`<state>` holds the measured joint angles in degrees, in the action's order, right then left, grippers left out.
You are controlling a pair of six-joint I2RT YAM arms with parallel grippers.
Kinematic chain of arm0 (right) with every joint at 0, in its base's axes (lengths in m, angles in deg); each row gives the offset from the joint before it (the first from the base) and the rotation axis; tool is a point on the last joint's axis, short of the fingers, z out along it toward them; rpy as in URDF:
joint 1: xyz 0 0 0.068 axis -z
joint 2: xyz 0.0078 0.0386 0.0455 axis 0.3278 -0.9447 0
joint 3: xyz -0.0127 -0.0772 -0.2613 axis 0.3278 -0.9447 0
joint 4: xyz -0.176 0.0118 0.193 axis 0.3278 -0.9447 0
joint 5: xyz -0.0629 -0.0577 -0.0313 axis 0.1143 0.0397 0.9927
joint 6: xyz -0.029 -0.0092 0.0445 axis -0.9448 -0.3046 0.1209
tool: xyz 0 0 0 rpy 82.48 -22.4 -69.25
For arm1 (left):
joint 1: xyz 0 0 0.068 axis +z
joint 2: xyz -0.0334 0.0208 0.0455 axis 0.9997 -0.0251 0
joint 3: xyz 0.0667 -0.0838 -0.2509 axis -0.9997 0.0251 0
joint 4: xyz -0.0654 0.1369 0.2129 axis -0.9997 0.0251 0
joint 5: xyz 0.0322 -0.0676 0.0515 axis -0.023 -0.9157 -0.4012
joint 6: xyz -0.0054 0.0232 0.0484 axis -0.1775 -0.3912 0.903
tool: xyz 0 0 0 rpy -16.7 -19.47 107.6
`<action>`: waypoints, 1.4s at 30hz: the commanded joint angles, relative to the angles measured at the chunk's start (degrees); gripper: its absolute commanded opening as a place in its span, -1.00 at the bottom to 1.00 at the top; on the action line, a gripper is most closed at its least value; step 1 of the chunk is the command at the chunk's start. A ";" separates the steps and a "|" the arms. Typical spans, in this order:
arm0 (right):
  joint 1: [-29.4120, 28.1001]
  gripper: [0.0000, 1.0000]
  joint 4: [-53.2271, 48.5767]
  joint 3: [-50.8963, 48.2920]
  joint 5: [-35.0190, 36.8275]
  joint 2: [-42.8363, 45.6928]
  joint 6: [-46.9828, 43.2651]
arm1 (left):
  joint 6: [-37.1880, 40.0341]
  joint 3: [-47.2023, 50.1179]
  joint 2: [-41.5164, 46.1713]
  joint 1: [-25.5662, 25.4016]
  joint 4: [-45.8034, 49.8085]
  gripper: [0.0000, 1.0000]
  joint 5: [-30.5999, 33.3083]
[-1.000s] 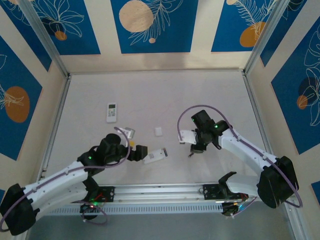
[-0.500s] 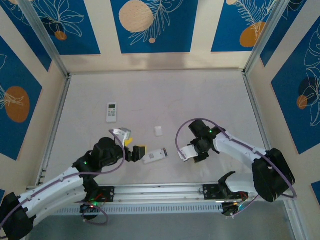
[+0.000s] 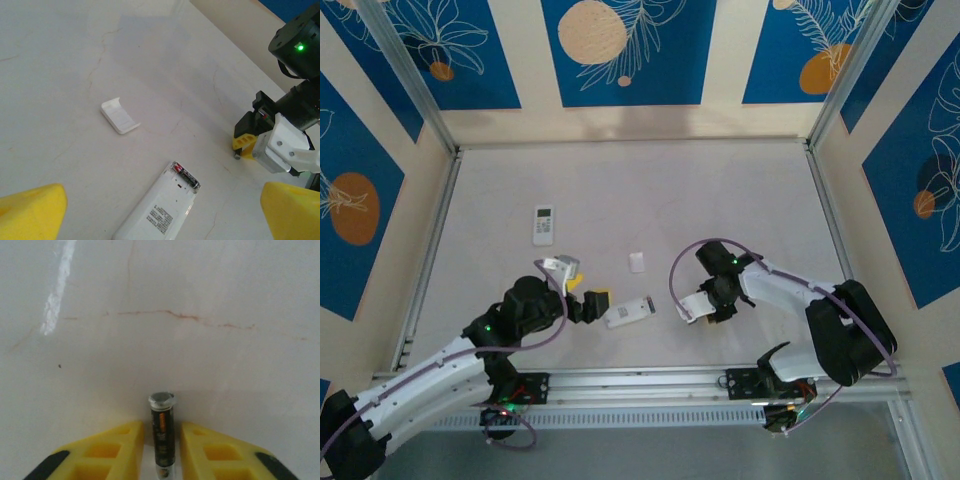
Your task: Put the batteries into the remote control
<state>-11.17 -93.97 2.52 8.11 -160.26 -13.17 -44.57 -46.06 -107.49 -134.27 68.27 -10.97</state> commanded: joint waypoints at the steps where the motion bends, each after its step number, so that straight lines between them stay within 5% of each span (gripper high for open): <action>1: -0.18 -0.55 0.38 -0.36 0.58 -2.07 -0.84 | 1.30 0.68 1.05 0.00 1.39 0.98 1.56; 5: -2.42 -0.63 -0.23 1.28 1.76 -1.22 3.92 | 1.26 0.86 1.24 -0.01 1.74 0.98 2.02; 8: -7.25 -0.64 -1.69 5.97 1.48 0.25 16.74 | 1.26 0.73 1.34 0.01 1.51 0.99 2.45; 13: -17.40 -0.65 -2.54 18.59 3.58 -2.50 56.82 | 0.39 -0.80 2.73 0.03 6.25 0.97 7.94; 16: -17.93 -0.66 -3.73 23.39 -3.83 -6.13 78.15 | -1.29 -1.78 3.77 0.16 10.21 0.93 12.20; 19: -18.51 -0.74 -2.15 24.07 -12.14 -8.52 88.77 | -3.38 -2.82 3.32 0.49 14.13 0.92 14.43; 31: -17.46 -0.80 -10.38 28.56 -8.49 -21.04 99.46 | -9.37 -2.86 1.38 1.08 16.58 0.89 14.69; 42: -18.74 -0.72 -9.21 31.44 -4.67 -24.88 99.54 | -8.98 -3.23 0.81 1.39 17.10 0.89 14.77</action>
<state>-29.31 -102.43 32.25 2.53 -184.43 85.67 -52.81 -47.72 -106.57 -133.57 84.46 2.89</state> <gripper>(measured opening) 0.133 0.943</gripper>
